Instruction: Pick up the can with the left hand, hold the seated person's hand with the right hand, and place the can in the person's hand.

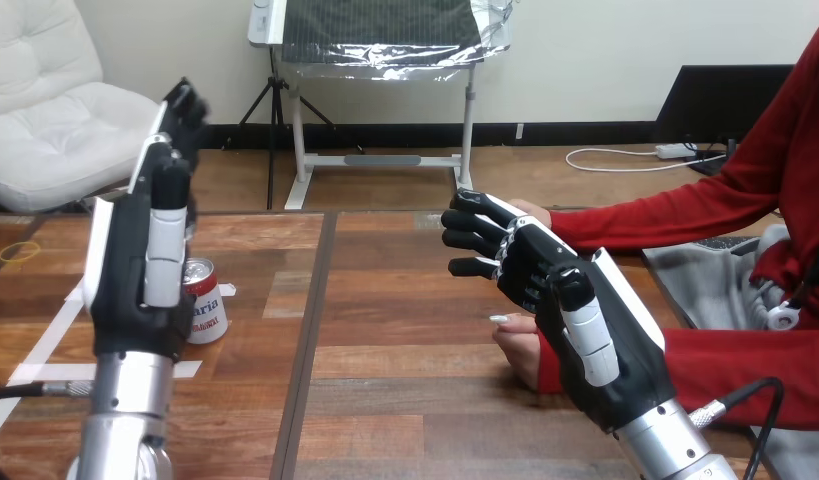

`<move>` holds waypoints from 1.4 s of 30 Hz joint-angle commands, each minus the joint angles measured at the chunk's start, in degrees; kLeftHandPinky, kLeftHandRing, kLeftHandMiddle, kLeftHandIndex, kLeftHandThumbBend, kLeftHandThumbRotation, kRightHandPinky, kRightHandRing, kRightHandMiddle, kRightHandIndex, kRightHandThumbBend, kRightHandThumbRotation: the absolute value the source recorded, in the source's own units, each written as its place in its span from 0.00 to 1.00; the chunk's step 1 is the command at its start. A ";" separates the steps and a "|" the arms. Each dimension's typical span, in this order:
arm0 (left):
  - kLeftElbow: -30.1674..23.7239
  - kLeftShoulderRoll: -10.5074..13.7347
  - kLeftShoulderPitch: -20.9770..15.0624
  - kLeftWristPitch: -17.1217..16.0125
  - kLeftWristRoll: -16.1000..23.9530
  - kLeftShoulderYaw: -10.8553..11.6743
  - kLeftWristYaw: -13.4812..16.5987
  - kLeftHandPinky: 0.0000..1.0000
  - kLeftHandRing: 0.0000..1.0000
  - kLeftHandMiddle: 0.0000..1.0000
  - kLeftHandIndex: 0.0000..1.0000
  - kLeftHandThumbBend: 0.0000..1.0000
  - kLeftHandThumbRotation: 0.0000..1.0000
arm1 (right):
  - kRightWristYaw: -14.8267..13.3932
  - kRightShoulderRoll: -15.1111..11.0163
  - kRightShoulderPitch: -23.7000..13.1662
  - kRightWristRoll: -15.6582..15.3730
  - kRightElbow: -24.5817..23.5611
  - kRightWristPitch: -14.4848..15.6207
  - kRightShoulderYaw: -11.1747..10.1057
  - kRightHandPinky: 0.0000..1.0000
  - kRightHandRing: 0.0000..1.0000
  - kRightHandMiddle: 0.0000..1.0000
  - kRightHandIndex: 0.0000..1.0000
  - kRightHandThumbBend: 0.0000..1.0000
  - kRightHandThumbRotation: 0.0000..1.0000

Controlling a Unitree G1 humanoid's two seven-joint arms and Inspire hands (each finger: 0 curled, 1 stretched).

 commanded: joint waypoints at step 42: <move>14.22 9.07 -11.86 5.43 20.89 -1.16 14.26 0.75 0.90 0.97 0.98 1.00 0.11 | 0.06 -0.14 -3.52 0.75 -1.48 -0.04 -1.47 0.77 0.84 0.85 0.86 0.88 1.00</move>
